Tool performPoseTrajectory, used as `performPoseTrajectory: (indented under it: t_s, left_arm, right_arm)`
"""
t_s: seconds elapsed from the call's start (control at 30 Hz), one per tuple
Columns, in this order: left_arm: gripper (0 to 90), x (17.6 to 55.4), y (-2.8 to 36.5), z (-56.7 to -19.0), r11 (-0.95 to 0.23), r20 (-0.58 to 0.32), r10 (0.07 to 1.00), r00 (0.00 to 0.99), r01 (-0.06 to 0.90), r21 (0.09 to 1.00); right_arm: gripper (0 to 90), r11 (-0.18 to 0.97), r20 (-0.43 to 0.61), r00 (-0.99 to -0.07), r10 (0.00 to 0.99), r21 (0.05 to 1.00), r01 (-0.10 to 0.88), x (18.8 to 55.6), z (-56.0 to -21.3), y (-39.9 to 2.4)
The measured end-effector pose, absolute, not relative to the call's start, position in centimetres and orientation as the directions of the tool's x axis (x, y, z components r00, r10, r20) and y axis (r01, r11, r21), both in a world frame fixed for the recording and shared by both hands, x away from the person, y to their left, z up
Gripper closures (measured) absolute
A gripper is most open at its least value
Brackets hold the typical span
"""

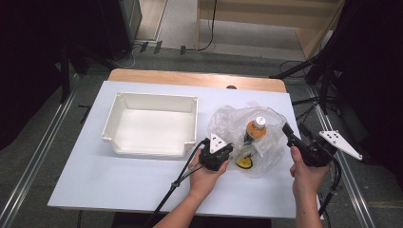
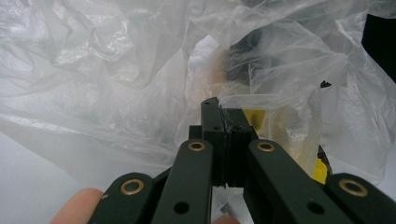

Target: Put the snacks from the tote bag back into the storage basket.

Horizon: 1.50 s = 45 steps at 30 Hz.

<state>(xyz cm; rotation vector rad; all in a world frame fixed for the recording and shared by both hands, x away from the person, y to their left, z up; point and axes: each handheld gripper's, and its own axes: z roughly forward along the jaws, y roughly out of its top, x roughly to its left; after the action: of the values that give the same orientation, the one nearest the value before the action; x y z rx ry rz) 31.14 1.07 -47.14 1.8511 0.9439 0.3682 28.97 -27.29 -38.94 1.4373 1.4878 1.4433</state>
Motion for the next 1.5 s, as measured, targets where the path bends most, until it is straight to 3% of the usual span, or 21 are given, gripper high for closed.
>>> performPoseTrajectory:
  t_s: [0.33, 0.53, 0.73, 1.0, 1.1, 1.13, 1.27, 1.5]
  left_arm:
    - [90.0, 31.1, 1.1, -47.1, -0.207, -0.151, 0.747, 0.647, 0.443, 0.872]
    - [90.0, 31.0, 1.1, -47.1, -0.21, -0.15, 0.746, 0.649, 0.443, 0.872]
    - [90.0, 31.0, 1.1, -47.2, -0.217, -0.142, 0.746, 0.651, 0.44, 0.872]
    - [90.0, 31.0, 0.9, -47.2, -0.227, -0.135, 0.745, 0.653, 0.439, 0.869]
    - [90.0, 31.0, 0.9, -47.2, -0.23, -0.133, 0.745, 0.654, 0.438, 0.869]
    - [90.0, 31.0, 0.9, -47.2, -0.229, -0.133, 0.745, 0.654, 0.438, 0.869]
    - [90.0, 31.0, 0.8, -47.2, -0.236, -0.127, 0.743, 0.657, 0.434, 0.869]
    - [90.0, 31.0, 0.7, -47.2, -0.253, -0.114, 0.741, 0.662, 0.432, 0.866]
  right_arm:
    - [68.8, -0.093, 0.185, -0.246, 0.952, 0.934, 0.344, 31.1, -41.6, -25.9]
    - [90.0, -0.078, 0.196, -0.2, 0.96, 0.873, 0.481, 32.7, -44.7, -25.4]
    - [90.0, -0.071, 0.221, -0.166, 0.961, 0.778, 0.624, 33.8, -47.0, -25.6]
    - [90.0, -0.017, 0.167, -0.149, 0.975, 0.72, 0.694, 34.1, -48.2, -25.3]
    - [89.6, -0.007, 0.151, -0.148, 0.977, 0.724, 0.689, 34.0, -48.2, -25.2]
    - [82.0, -0.024, 0.161, -0.141, 0.977, 0.737, 0.675, 33.7, -48.0, -25.2]
    - [70.9, -0.095, 0.239, -0.149, 0.96, 0.773, 0.628, 32.9, -46.9, -26.0]
    - [67.6, -0.143, 0.277, -0.18, 0.944, 0.834, 0.533, 31.6, -44.5, -26.3]
